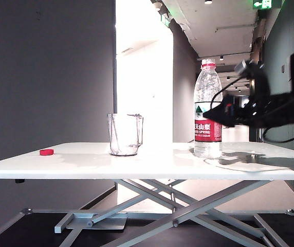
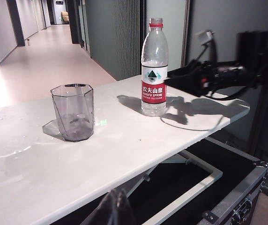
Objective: Pick up the mineral water bottle on the table and pour water into the mug until it's half full.
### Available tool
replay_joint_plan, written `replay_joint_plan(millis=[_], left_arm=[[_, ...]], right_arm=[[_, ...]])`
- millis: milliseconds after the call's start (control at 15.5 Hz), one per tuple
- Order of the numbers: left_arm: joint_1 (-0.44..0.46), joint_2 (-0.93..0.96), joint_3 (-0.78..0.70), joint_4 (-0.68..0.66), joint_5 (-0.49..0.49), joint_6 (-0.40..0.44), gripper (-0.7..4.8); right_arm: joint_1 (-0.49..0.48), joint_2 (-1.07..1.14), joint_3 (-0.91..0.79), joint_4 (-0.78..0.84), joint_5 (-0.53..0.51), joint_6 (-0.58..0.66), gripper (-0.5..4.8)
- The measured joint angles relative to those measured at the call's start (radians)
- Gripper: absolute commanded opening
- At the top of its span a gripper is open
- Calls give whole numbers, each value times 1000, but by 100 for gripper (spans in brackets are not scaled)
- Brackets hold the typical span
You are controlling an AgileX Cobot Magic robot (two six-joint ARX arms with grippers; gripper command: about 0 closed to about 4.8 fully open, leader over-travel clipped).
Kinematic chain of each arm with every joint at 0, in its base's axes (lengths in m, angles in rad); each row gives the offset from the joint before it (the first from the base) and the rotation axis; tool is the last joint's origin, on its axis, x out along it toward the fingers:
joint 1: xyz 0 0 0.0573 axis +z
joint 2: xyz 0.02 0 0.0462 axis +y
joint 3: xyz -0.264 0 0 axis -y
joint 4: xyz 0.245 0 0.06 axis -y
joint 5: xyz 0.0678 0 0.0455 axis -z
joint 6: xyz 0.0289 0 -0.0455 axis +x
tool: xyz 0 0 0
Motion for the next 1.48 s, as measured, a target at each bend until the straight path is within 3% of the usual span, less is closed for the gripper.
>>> replay_joint_plan(millis=[451, 1160, 1289, 1353, 1482], left_arm=[[0, 0, 0, -1, 0, 0, -5], [0, 0, 0, -2, 0, 0, -5], [0, 0, 0, -2, 0, 0, -5], [0, 0, 0, -2, 0, 0, -5], [0, 0, 0, -2, 0, 0, -5]], right_arm=[[27, 146, 190, -42, -1, 15, 479], [30, 151, 227, -70, 14, 3, 479], [30, 151, 227, -70, 14, 3, 442], [30, 151, 227, -70, 15, 3, 390], [31, 151, 227, -69, 10, 3, 237]])
